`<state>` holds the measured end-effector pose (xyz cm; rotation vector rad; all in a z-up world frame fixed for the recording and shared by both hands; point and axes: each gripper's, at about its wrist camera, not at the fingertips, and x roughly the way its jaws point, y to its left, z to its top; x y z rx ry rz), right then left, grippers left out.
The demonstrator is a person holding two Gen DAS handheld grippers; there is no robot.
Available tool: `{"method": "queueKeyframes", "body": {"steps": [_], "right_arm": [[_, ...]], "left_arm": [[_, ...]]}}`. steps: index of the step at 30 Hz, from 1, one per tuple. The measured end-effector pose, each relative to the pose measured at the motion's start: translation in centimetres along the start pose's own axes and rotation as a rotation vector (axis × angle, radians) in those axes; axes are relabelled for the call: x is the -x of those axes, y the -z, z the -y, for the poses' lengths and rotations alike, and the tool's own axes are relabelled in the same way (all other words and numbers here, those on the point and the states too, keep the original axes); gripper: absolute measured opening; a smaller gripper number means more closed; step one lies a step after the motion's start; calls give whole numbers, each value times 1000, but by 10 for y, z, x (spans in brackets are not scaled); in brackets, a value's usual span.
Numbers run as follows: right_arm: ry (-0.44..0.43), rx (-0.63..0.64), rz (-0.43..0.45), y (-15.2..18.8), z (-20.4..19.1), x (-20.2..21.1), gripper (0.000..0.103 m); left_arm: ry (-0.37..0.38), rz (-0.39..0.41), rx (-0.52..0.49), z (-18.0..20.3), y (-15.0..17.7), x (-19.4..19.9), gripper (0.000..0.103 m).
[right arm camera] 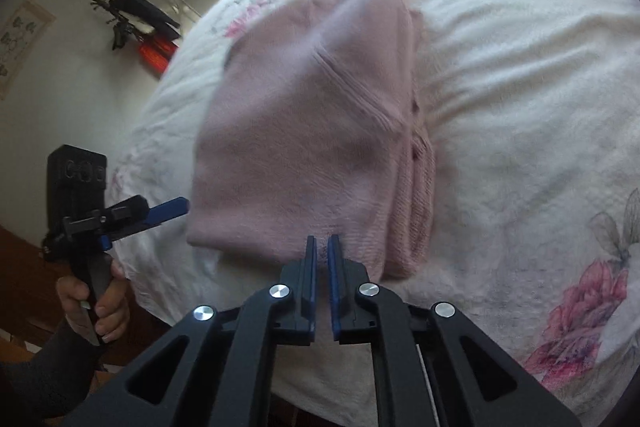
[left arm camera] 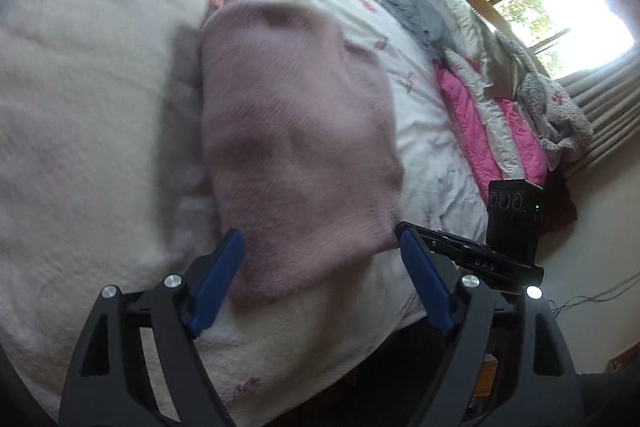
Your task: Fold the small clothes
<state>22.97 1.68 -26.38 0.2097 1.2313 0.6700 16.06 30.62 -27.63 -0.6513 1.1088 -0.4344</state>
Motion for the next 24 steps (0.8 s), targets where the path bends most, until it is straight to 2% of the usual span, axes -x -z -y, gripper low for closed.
{"method": "queueKeyframes", "body": {"steps": [1, 3, 4, 6, 7, 8, 9, 10, 11, 13, 15, 17, 20, 22, 24], "right_arm": [[22, -13, -4, 0, 6, -4, 0], [11, -60, 19, -1, 9, 1, 0], [9, -56, 42, -1, 4, 11, 3], [33, -29, 90, 2, -11, 35, 18], [50, -17, 118, 6, -20, 49, 32], [79, -2, 147, 12, -30, 65, 55], [123, 14, 177, 18, -42, 79, 67], [178, 34, 212, 27, -58, 93, 88], [221, 59, 247, 35, -72, 106, 99], [322, 111, 288, 50, -94, 125, 99], [438, 128, 266, 61, -114, 133, 99], [503, 117, 229, 70, -131, 140, 99], [560, 157, 203, 81, -152, 158, 99], [598, 183, 264, 91, -167, 177, 99], [590, 190, 306, 103, -179, 194, 99]], "left_arm": [[-31, -25, 0, 0, 2, -8, 79], [-39, -22, 4, 7, 6, -5, 78], [-42, -8, -4, 14, 9, 3, 79], [-89, 37, -30, 29, 18, 26, 82], [-144, 63, -53, 40, 23, 40, 89], [-211, 80, -77, 51, 30, 53, 93], [-293, 99, -97, 64, 35, 67, 100], [-364, 131, -119, 78, 42, 82, 100], [-419, 166, -144, 93, 51, 97, 100], [-492, 230, -184, 118, 69, 125, 100], [-539, 268, -188, 135, 81, 146, 100], [-560, 290, -181, 145, 93, 166, 100], [-611, 306, -213, 168, 107, 188, 100], [-624, 312, -224, 182, 114, 204, 100], [-611, 317, -219, 196, 121, 218, 100]]}}
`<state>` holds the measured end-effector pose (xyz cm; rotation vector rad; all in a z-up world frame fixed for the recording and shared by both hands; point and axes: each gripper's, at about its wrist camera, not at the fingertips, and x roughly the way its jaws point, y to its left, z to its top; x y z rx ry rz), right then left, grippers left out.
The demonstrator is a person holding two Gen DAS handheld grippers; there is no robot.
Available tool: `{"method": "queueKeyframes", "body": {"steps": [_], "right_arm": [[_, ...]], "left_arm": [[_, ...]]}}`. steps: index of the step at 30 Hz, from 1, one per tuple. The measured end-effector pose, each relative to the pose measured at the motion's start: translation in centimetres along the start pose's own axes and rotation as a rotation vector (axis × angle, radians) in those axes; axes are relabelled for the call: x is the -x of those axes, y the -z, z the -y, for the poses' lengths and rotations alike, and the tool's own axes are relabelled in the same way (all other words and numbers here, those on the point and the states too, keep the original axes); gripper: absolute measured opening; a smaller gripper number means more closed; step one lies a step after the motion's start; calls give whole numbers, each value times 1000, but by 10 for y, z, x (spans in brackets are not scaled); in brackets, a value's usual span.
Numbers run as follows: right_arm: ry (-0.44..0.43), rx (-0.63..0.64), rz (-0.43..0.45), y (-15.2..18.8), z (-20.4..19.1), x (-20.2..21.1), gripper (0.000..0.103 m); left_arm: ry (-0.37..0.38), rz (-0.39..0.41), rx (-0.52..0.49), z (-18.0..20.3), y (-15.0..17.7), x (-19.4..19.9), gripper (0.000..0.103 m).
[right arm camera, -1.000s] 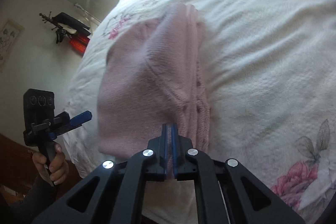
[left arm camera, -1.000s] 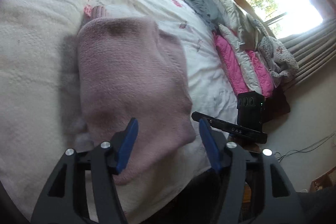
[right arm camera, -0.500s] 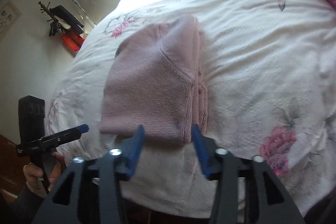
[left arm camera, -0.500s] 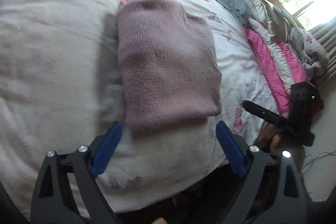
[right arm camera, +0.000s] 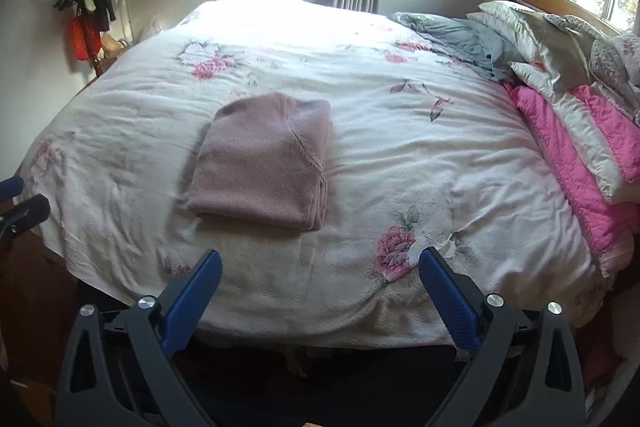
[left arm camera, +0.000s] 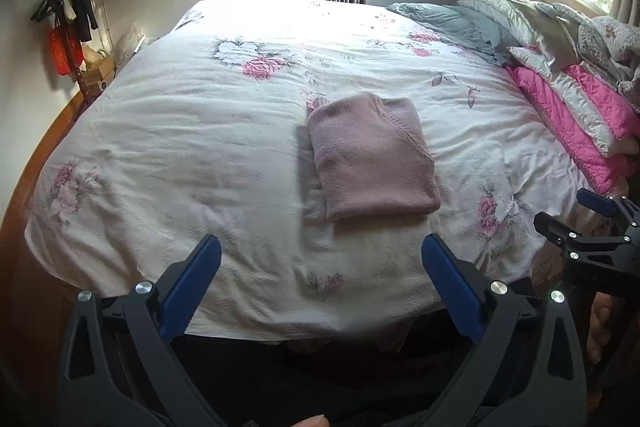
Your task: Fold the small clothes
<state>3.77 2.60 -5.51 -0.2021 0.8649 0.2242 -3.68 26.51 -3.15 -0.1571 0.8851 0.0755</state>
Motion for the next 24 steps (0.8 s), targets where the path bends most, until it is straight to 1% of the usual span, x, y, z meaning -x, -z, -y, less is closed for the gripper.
{"method": "queueKeyframes", "body": {"steps": [2, 3, 7, 10, 14, 18, 24], "right_arm": [[-6, -12, 41, -1, 0, 23, 99], [-3, -17, 62, -1, 0, 35, 99], [-20, -45, 119, -4, 3, 72, 99], [-26, -49, 128, -4, 2, 88, 99], [-24, -48, 116, 0, -2, 89, 99], [-32, -53, 96, 4, -6, 85, 99], [-38, -35, 80, 9, -17, 83, 99]], "left_arm": [[35, 14, -6, 7, 1, 21, 100], [38, 21, -11, 10, 1, 28, 100], [8, 23, -30, 19, 2, 49, 100], [22, 16, -9, 21, 7, 53, 100], [22, 5, -13, 25, 16, 51, 100], [37, -11, -7, 27, 22, 47, 100], [18, -16, 17, 25, 23, 46, 100]]}}
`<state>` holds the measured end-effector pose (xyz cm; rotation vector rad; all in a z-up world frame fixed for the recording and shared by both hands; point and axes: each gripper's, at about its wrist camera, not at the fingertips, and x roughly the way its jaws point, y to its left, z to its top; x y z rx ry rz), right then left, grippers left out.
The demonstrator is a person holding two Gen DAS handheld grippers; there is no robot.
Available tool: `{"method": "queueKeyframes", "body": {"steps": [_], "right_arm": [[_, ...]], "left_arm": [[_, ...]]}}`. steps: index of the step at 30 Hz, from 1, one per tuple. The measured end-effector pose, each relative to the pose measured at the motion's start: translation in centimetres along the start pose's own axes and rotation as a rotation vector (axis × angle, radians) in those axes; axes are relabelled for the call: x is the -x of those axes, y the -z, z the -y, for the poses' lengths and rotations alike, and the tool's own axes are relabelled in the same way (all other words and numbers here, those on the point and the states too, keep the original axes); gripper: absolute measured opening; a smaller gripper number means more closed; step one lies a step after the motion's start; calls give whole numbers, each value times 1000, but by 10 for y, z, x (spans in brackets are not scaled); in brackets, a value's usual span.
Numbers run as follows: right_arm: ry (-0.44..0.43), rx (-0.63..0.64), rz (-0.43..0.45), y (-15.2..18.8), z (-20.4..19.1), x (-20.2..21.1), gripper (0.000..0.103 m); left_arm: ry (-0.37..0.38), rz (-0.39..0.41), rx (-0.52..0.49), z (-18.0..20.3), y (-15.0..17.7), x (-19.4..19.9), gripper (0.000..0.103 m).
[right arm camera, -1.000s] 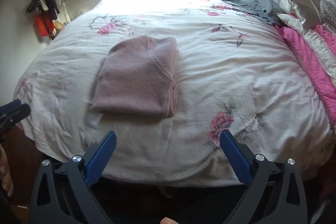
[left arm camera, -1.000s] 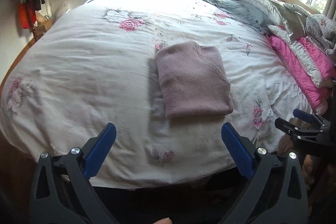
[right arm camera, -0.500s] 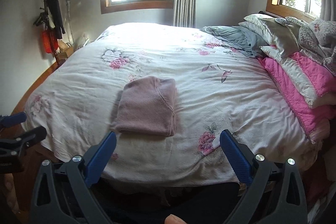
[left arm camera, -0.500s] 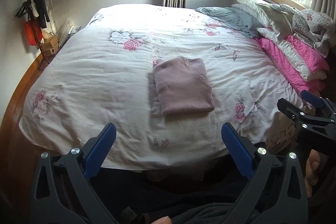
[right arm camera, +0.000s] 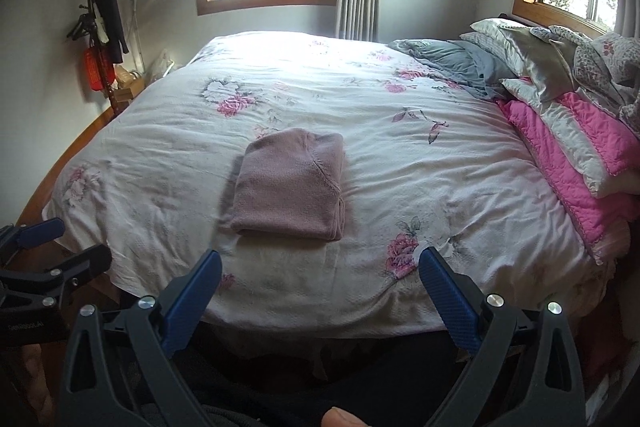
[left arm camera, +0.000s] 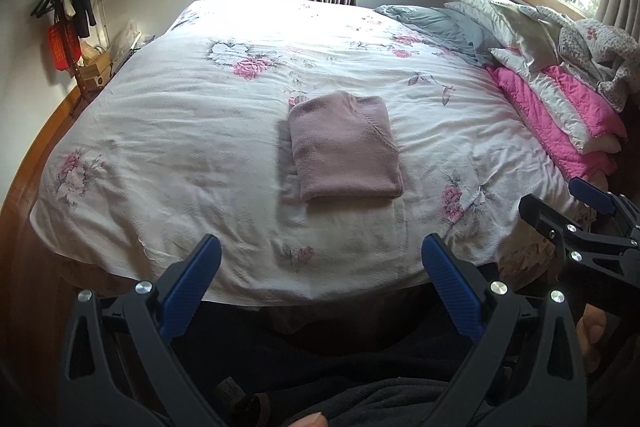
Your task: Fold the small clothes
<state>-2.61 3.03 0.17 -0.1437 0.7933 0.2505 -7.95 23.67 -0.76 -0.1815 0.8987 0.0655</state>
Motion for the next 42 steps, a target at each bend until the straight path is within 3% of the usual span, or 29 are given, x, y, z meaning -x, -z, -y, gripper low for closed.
{"method": "queueKeyframes", "body": {"steps": [42], "right_arm": [[-7, -11, -47, -5, -2, -31, 99]], "left_arm": [[-33, -22, 25, -10, -10, -20, 100]]}}
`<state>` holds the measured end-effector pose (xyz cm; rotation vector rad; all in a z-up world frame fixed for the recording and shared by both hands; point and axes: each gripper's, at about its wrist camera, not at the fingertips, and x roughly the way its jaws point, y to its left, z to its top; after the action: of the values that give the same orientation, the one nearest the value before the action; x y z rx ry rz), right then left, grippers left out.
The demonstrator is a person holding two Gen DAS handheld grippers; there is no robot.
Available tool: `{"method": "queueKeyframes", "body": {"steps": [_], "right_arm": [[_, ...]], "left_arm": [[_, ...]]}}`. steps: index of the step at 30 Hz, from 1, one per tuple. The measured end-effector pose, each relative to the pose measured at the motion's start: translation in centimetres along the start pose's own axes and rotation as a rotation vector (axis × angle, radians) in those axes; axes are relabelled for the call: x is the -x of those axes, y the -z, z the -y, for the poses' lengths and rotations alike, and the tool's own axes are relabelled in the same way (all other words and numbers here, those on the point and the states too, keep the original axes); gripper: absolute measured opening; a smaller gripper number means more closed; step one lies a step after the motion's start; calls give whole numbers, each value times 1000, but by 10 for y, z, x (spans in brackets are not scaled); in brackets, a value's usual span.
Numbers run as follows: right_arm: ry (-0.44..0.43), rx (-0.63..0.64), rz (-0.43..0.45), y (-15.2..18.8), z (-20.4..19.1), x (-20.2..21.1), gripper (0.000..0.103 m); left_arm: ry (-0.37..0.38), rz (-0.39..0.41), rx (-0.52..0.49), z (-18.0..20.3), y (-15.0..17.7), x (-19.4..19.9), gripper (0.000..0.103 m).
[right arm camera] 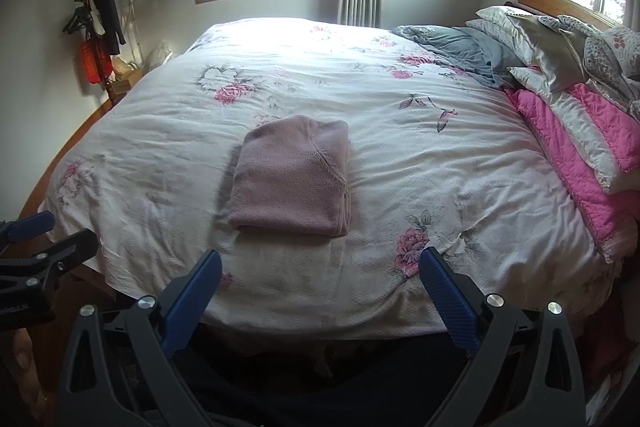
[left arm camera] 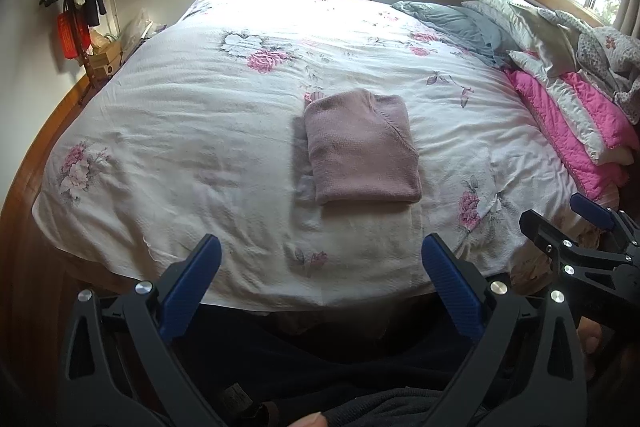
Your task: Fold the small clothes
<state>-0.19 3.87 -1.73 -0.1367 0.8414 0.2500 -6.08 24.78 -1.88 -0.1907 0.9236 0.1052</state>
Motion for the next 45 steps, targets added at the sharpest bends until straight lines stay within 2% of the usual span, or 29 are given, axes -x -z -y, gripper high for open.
{"method": "queueKeyframes", "body": {"steps": [45], "right_arm": [[-9, -8, -11, 0, 0, -9, 99]], "left_arm": [[-25, -24, -3, 0, 2, -11, 100]]}}
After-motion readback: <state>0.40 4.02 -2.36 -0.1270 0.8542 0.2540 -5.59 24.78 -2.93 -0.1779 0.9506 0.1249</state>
